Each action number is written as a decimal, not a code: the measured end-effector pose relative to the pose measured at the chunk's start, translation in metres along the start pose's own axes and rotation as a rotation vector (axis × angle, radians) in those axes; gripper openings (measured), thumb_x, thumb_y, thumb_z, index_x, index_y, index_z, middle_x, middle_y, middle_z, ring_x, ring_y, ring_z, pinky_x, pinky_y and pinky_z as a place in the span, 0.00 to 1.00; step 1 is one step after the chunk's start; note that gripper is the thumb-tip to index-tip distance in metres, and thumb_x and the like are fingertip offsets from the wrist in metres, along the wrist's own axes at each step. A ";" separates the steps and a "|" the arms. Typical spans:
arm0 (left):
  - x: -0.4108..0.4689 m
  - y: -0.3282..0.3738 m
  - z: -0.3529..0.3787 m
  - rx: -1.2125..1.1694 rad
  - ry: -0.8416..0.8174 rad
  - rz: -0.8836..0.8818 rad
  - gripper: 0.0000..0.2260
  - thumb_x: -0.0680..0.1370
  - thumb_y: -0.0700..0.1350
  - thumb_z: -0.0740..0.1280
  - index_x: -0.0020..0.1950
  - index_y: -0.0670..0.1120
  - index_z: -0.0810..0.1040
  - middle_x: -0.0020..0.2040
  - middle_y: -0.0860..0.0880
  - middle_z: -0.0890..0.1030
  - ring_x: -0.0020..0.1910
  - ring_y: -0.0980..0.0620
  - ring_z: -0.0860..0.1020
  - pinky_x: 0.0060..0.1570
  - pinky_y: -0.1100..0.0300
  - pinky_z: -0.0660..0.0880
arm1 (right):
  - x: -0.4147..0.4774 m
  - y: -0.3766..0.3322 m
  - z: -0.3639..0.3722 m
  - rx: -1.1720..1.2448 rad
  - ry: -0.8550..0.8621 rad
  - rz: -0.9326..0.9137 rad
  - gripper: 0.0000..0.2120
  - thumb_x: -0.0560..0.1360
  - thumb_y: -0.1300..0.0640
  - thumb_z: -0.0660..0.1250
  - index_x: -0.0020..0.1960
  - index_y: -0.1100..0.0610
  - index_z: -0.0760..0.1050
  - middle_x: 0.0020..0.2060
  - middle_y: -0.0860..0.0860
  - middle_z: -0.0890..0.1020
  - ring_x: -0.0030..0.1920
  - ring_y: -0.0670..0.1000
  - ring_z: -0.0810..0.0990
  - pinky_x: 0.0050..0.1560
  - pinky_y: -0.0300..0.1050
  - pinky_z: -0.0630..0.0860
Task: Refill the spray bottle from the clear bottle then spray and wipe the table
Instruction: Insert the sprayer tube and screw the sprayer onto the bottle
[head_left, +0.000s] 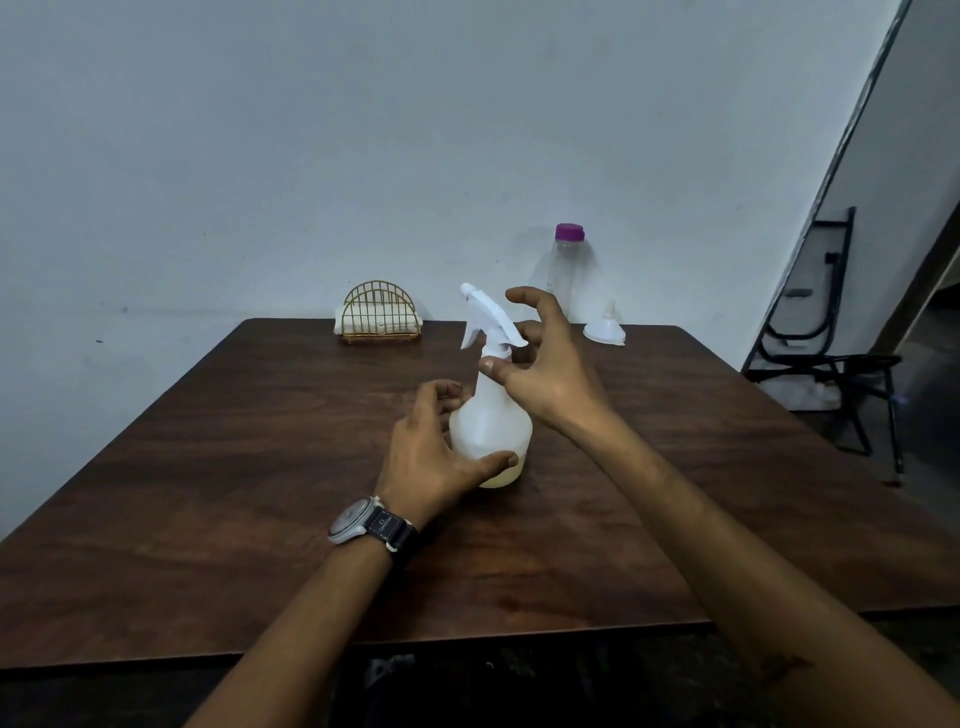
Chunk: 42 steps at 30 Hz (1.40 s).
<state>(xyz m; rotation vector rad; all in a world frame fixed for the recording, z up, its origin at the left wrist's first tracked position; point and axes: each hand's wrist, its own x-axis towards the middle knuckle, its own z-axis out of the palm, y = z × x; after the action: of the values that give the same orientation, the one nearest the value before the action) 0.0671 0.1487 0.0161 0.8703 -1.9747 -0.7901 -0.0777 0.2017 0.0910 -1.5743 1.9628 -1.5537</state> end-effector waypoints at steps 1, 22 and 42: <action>0.000 0.000 0.000 0.000 0.002 0.000 0.43 0.58 0.58 0.84 0.67 0.51 0.68 0.62 0.55 0.78 0.59 0.56 0.78 0.56 0.56 0.80 | 0.000 -0.001 -0.001 0.000 -0.010 0.002 0.34 0.74 0.60 0.76 0.73 0.43 0.66 0.48 0.43 0.82 0.50 0.48 0.83 0.55 0.49 0.81; -0.001 -0.001 0.002 -0.041 0.003 0.000 0.44 0.57 0.56 0.85 0.67 0.52 0.68 0.63 0.54 0.78 0.58 0.55 0.78 0.53 0.59 0.79 | -0.003 0.002 -0.004 0.041 -0.072 0.021 0.37 0.75 0.62 0.74 0.77 0.44 0.61 0.55 0.47 0.85 0.54 0.45 0.84 0.61 0.50 0.81; -0.002 0.000 0.001 -0.029 0.007 0.001 0.42 0.57 0.56 0.85 0.65 0.54 0.69 0.61 0.56 0.78 0.58 0.56 0.79 0.54 0.57 0.81 | 0.004 0.000 0.000 -0.047 -0.031 0.041 0.35 0.67 0.46 0.81 0.66 0.43 0.65 0.51 0.44 0.85 0.50 0.48 0.84 0.57 0.55 0.81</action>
<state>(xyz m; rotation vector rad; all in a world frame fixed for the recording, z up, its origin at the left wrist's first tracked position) 0.0671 0.1506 0.0145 0.8540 -1.9526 -0.8114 -0.0795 0.1988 0.0926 -1.5561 2.0155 -1.4701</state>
